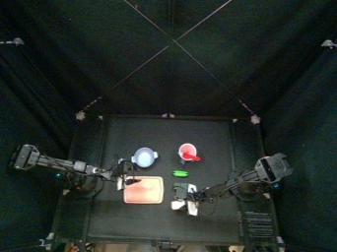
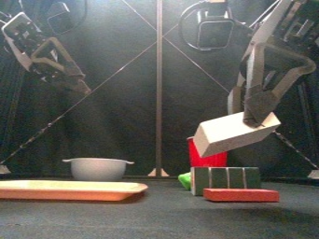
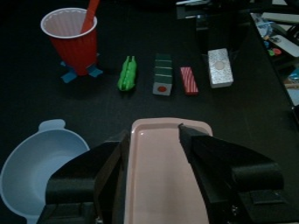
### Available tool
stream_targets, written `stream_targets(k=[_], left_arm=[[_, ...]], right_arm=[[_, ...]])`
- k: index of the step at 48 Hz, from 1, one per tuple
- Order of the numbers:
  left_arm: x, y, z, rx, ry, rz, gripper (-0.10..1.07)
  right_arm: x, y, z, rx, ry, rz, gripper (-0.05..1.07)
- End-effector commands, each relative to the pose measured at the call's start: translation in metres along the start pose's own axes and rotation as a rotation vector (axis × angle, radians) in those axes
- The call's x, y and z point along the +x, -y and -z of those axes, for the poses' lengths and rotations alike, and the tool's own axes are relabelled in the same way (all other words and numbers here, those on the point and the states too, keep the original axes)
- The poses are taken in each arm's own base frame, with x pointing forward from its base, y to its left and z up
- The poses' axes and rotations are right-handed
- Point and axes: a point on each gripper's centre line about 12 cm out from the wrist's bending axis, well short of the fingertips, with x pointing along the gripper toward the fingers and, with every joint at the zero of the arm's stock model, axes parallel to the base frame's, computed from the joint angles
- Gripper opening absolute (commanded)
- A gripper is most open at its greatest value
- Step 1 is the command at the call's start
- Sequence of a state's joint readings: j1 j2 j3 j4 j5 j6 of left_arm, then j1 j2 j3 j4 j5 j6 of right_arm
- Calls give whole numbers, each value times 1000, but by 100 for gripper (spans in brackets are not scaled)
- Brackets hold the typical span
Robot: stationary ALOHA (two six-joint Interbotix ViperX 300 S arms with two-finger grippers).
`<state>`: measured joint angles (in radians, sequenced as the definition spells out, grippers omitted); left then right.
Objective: Place rice below salmon
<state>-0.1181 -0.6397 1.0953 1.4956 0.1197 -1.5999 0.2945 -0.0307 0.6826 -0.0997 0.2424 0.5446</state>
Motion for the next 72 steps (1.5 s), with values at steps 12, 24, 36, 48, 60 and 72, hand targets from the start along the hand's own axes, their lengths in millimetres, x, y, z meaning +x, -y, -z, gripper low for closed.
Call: stream_targets(k=[12,24,36,48,60,72], left_arm=[[0,1,-4,-7,10,3,86],[0,0,-4,-10,10,-1,86],[0,0,-4,-10,8,-1,86],[0,0,-4,-10,8,-1,86],[0,0,-2,-9,4,-3,86],[0,0,-2,-9,4,-1,86]], right_arm=[[-20,-12,-28,124,-71,50,67],[-20,-17,-26,143,-116,186,67],[-4,-41,-16,-28,-47,230,67],[16,-41,-1,-49,-35,231,67],[25,-33,11,-42,-48,232,67],[29,-27,17,-44,-69,249,67]])
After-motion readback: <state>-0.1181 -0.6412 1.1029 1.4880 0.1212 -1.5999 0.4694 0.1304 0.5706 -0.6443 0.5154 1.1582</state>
